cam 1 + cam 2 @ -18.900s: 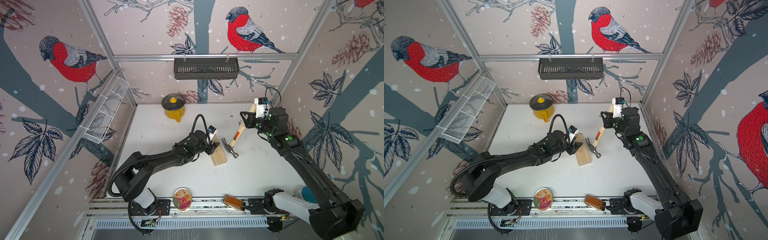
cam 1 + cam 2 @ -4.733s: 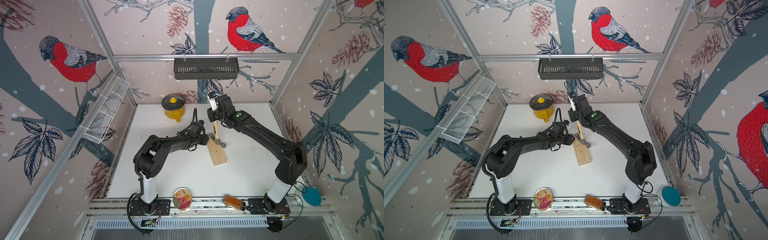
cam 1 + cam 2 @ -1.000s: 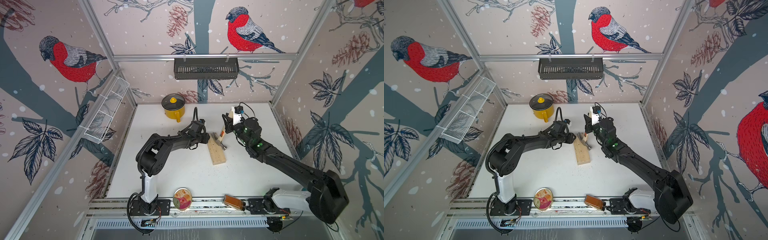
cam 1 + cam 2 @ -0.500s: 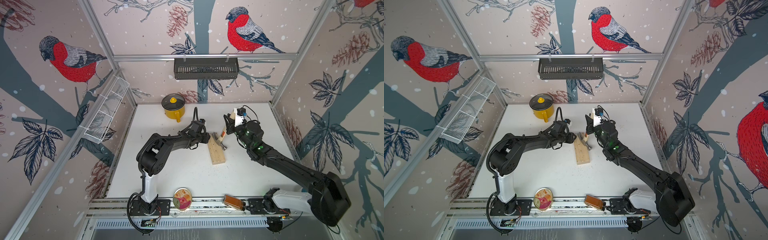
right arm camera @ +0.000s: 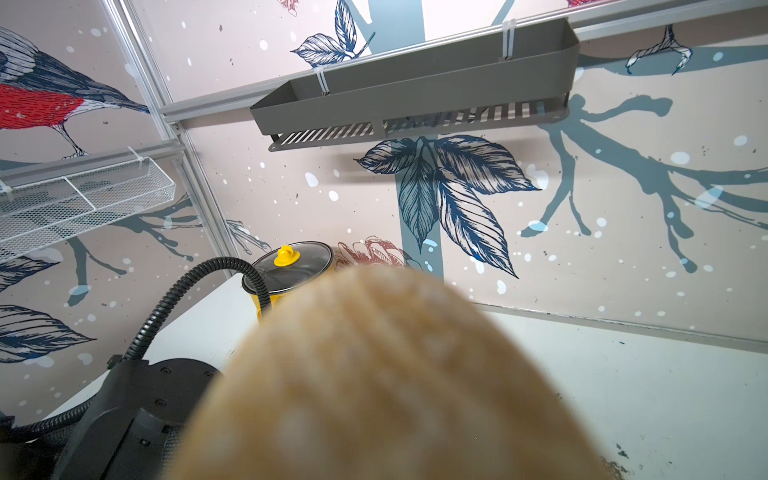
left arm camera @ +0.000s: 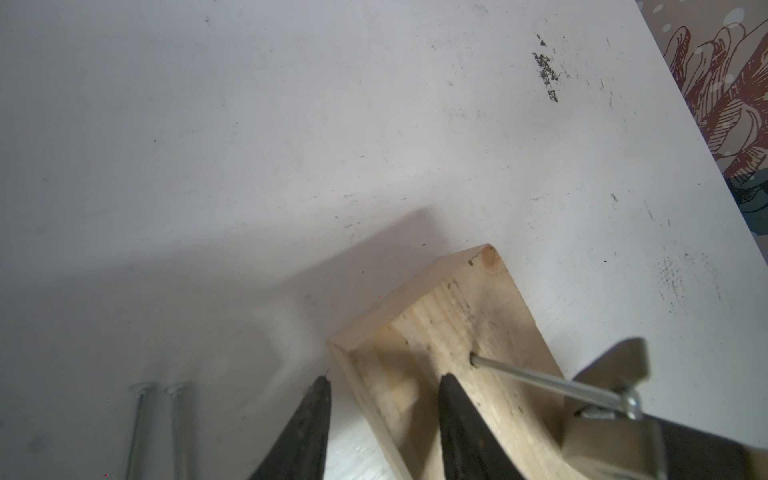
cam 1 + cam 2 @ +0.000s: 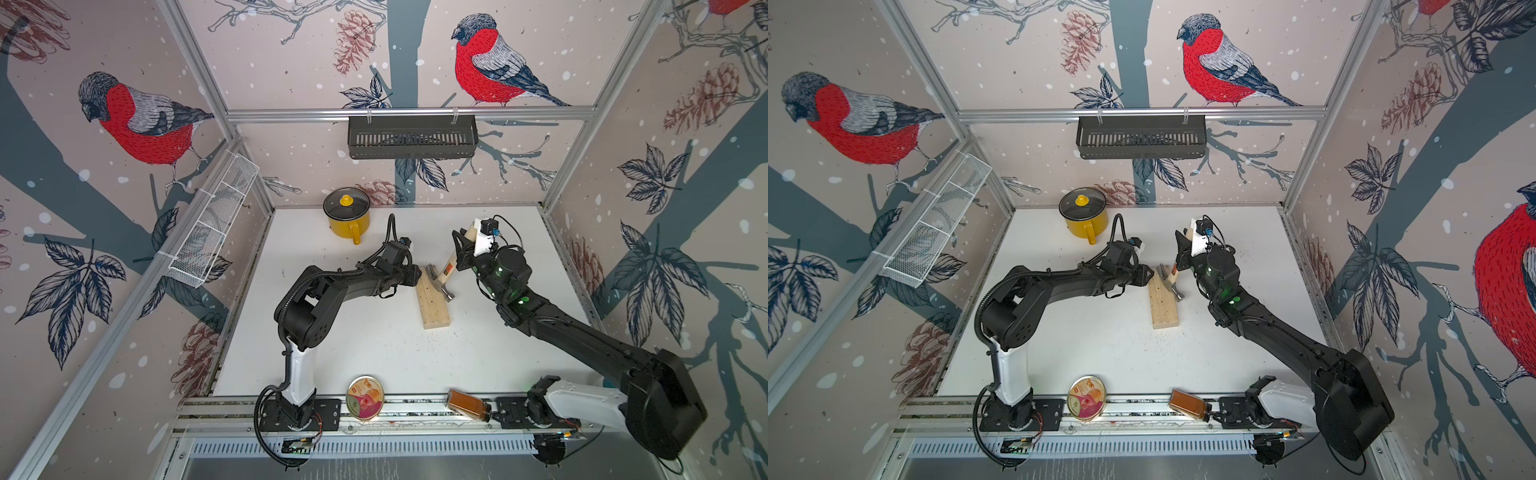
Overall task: Use a claw hammer to pull out a nail
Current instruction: Remove the nail from the mounting plate.
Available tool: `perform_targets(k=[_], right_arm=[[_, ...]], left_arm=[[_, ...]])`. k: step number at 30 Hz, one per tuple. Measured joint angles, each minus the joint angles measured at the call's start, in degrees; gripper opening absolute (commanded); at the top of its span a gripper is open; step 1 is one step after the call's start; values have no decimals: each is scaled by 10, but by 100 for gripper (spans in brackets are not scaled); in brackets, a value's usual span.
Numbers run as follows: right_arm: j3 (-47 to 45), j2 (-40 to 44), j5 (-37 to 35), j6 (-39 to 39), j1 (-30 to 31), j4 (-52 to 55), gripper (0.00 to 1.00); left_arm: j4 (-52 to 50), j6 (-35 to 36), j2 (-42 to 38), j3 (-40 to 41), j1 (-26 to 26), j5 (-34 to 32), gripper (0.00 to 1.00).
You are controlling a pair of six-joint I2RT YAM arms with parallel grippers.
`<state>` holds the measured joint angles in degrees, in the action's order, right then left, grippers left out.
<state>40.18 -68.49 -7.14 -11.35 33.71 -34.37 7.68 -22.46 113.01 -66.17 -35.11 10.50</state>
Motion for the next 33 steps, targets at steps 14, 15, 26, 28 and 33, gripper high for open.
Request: perform_targets(k=[14,15,26,28,33], right_arm=[[-42,22,-3,-19,-9,-47,0],[-43,23,-3,-20,-10,-47,0],[-65,41,-1,-23,-12,-61,0],[-69,45,-1,-25,-12,-64,0],[-78,47,-2,-27,-13,-79,0]], left_arm=[[0,0,1,-1,1,2,43],[0,0,1,-1,2,2,43],[-2,0,2,-2,3,6,43],[-2,0,2,-2,3,8,43],[-2,0,2,-2,3,9,43]])
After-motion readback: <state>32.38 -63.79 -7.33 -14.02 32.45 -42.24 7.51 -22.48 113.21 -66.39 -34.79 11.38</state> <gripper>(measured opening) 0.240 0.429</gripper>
